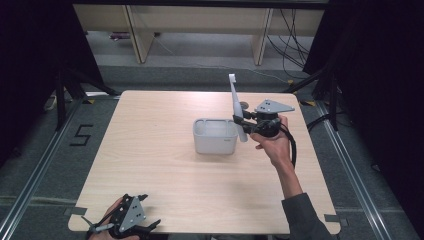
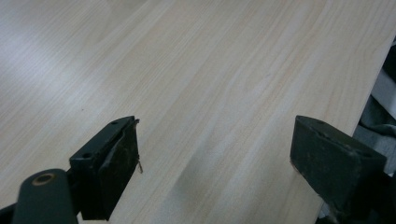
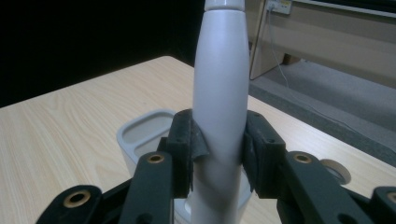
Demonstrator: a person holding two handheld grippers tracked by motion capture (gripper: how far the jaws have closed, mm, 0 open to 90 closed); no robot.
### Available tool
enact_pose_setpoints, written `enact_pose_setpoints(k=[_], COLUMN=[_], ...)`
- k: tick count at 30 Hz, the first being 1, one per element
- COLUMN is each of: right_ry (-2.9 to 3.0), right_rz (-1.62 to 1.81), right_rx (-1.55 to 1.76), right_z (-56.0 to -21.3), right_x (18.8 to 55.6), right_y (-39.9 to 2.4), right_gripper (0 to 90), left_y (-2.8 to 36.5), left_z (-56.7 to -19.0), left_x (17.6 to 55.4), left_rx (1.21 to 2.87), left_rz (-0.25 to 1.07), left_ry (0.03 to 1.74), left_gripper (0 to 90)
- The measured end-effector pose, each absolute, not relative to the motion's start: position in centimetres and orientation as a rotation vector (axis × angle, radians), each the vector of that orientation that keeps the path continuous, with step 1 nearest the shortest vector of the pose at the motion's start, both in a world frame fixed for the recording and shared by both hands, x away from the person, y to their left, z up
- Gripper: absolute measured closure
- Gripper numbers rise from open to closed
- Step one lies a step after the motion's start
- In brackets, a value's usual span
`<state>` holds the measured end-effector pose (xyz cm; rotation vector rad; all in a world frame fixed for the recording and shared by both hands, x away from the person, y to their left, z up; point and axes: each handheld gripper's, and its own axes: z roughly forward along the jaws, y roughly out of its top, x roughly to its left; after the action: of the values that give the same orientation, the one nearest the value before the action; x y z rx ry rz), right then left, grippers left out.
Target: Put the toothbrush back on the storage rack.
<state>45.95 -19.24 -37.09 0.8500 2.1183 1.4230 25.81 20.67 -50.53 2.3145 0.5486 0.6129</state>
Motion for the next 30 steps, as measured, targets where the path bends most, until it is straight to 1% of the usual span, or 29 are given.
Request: enact_pose_setpoints(k=[2,6,13,15,16,21,24,30], right_ry=[2.103,2.096,2.078,2.079,2.063,2.068,2.085,2.108], right_rz=[1.447,1.476,1.49,1.494,1.496,1.494,1.499,1.477], right_rx=[0.863,0.857,0.833,0.831,0.836,0.811,0.811,0.848], right_z=[-36.9,-36.5,-35.8,-35.6,-35.7,-35.8,-36.0,-36.6], right_x=[46.1,46.3,46.6,46.8,46.9,47.8,48.2,48.9], right_y=[-18.8,-18.1,-16.9,-16.4,-16.1,-14.7,-13.9,-12.8], right_gripper=[66.8,66.8,66.9,66.9,66.9,66.9,66.8,66.9], left_y=[20.6,20.7,20.6,20.6,20.6,20.6,20.7,20.7], left_z=[-50.6,-50.6,-50.6,-50.6,-50.6,-50.6,-50.4,-50.5], left_x=[25.8,25.8,25.8,25.8,25.8,25.8,25.9,25.8], left_rx=[2.307,2.307,2.308,2.31,2.307,2.314,2.329,2.306], left_rz=[0.632,0.607,0.63,0.614,0.628,0.609,0.624,0.62], left_ry=[0.547,0.552,0.546,0.543,0.547,0.539,0.529,0.541], left_gripper=[14.9,15.0,15.0,15.0,15.0,14.9,15.0,15.0])
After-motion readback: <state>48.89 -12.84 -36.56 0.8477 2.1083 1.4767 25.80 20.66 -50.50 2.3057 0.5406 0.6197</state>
